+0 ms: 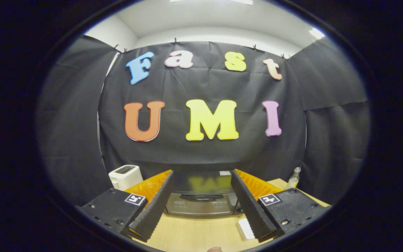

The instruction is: Open the toaster oven, put the food inside, and close the toaster oven door.

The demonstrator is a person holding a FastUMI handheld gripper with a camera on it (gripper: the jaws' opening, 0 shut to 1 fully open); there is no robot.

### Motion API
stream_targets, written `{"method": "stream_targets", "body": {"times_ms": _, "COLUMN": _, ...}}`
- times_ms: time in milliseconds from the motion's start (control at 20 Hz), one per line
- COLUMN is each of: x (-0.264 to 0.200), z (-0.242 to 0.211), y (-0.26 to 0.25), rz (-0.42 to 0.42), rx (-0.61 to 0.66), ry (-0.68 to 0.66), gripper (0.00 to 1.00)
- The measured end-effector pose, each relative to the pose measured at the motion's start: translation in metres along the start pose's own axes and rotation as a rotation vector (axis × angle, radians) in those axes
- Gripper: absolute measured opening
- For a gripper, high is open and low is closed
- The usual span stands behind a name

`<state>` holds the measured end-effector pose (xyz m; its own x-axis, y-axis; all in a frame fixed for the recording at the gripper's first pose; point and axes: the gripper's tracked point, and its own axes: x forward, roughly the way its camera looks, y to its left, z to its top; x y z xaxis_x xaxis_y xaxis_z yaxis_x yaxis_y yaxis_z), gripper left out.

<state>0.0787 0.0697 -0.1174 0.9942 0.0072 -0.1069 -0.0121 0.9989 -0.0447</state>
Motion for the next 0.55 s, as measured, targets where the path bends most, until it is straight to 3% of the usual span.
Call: {"method": "stream_targets", "body": {"times_ms": 550, "x": -0.086, "z": 0.057, "y": -0.019, "rz": -0.015, "rx": -0.082, "ry": -0.153, "gripper": 1.00}}
